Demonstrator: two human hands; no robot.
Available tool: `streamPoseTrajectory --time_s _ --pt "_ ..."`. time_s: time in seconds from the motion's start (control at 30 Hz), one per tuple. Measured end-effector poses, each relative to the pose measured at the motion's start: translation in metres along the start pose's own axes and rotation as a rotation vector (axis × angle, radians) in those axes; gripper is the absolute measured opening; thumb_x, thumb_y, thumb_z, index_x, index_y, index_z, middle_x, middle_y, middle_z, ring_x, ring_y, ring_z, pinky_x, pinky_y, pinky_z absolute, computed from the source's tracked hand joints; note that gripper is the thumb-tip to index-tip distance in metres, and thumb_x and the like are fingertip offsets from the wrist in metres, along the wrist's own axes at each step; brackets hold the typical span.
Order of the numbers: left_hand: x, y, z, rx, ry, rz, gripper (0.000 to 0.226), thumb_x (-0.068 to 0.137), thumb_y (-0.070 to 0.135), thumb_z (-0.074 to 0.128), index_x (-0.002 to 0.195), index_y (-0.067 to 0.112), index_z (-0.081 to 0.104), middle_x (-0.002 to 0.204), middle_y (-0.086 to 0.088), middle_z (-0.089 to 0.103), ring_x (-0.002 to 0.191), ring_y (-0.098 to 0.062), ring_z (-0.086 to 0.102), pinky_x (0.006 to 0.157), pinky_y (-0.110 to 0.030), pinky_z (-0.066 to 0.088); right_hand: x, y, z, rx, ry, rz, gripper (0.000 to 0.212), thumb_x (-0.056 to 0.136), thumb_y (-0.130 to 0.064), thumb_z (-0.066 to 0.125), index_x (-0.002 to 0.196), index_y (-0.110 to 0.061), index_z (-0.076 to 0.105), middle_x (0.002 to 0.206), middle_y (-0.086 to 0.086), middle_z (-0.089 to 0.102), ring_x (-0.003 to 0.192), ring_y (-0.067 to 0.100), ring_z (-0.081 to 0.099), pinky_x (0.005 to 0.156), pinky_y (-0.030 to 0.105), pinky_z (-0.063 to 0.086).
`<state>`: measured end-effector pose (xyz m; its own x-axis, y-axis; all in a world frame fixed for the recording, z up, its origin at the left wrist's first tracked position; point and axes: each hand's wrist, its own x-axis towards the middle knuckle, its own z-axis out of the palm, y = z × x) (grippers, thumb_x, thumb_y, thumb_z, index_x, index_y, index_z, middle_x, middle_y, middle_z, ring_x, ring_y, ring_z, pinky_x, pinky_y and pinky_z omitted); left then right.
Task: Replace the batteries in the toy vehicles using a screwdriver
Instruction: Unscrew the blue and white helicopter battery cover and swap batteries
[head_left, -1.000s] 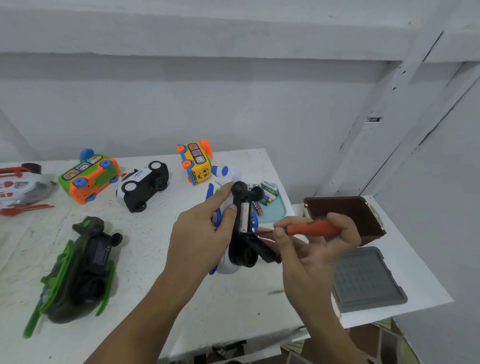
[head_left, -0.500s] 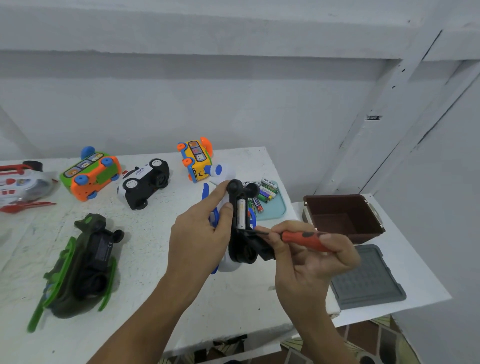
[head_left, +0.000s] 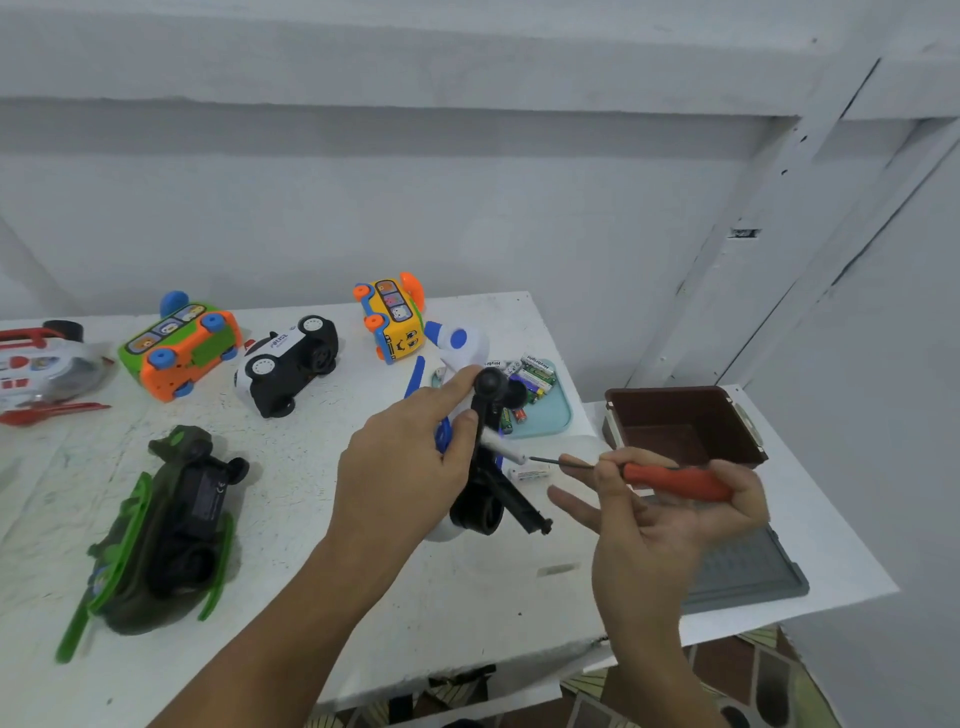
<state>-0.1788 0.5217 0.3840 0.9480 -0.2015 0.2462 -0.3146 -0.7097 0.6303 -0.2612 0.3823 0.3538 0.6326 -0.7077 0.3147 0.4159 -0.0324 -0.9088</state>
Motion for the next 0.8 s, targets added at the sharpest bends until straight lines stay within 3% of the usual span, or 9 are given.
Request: streamPoseTrajectory --time_s 0.1,0.3,0.4,0.5,0.57,0.67,0.8 --pt "-0.001 0.001 0.002 0.043 -0.034 0.013 0.043 0.1 0.038 0.044 0.141 0.048 0.043 0.059 0.013 0.034 0.061 -0.009 0.042 0.057 -0.02 0.031 0.004 -0.011 0.0 -0.018 0.008 -0.003 0.063 0.087 0.022 0.052 0.109 -0.03 0.022 0.097 0.017 0.058 0.071 0.039 0.07 0.058 0.049 0.06" --pt "0.002 -0.003 0.005 0.065 -0.051 0.008 0.043 0.1 0.038 0.043 0.142 0.047 0.041 0.057 0.013 0.032 0.059 -0.007 0.04 0.06 -0.02 0.032 0.01 -0.005 0.001 -0.068 -0.068 0.075 0.065 0.087 0.018 0.055 0.111 -0.036 0.027 0.097 0.016 0.059 0.071 0.037 0.071 0.059 0.047 0.06" --pt "0.003 -0.007 0.006 -0.004 -0.029 -0.033 0.043 0.099 0.037 0.047 0.14 0.048 0.043 0.051 0.008 0.029 0.054 -0.01 0.039 0.054 -0.017 0.03 0.021 -0.006 0.003 0.0 -0.099 0.196 0.066 0.088 0.016 0.056 0.114 -0.037 0.029 0.096 0.018 0.059 0.071 0.039 0.071 0.058 0.046 0.06" --pt "0.002 -0.014 0.007 -0.095 0.003 -0.066 0.041 0.097 0.037 0.049 0.137 0.049 0.045 0.056 0.003 0.041 0.057 -0.014 0.042 0.053 -0.014 0.03 0.038 -0.007 0.011 0.115 -0.161 0.265 0.064 0.089 0.014 0.058 0.116 -0.037 0.029 0.092 0.015 0.061 0.071 0.046 0.069 0.062 0.048 0.059" --pt "0.001 -0.019 0.009 -0.18 0.02 -0.063 0.041 0.096 0.036 0.051 0.13 0.058 0.041 0.07 -0.003 0.049 0.065 -0.017 0.045 0.056 -0.011 0.031 0.047 -0.01 0.02 0.126 -0.214 0.224 0.065 0.088 0.014 0.059 0.117 -0.036 0.029 0.089 0.014 0.061 0.07 0.046 0.069 0.068 0.048 0.059" --pt "0.002 -0.021 0.009 -0.267 0.005 -0.074 0.044 0.097 0.036 0.05 0.113 0.07 0.029 0.085 0.007 0.044 0.066 -0.004 0.04 0.055 -0.01 0.035 0.052 -0.015 0.034 0.062 -0.307 0.026 0.066 0.085 0.02 0.057 0.117 -0.03 0.028 0.085 0.021 0.058 0.067 0.039 0.068 0.076 0.043 0.059" --pt "0.0 -0.022 0.01 -0.382 0.026 -0.107 0.038 0.097 0.035 0.051 0.123 0.061 0.043 0.083 0.017 0.055 0.078 -0.012 0.055 0.064 -0.01 0.044 0.053 -0.012 0.047 -0.053 -0.411 -0.214 0.068 0.086 0.02 0.056 0.116 -0.033 0.028 0.088 0.022 0.056 0.075 0.034 0.067 0.079 0.044 0.059"
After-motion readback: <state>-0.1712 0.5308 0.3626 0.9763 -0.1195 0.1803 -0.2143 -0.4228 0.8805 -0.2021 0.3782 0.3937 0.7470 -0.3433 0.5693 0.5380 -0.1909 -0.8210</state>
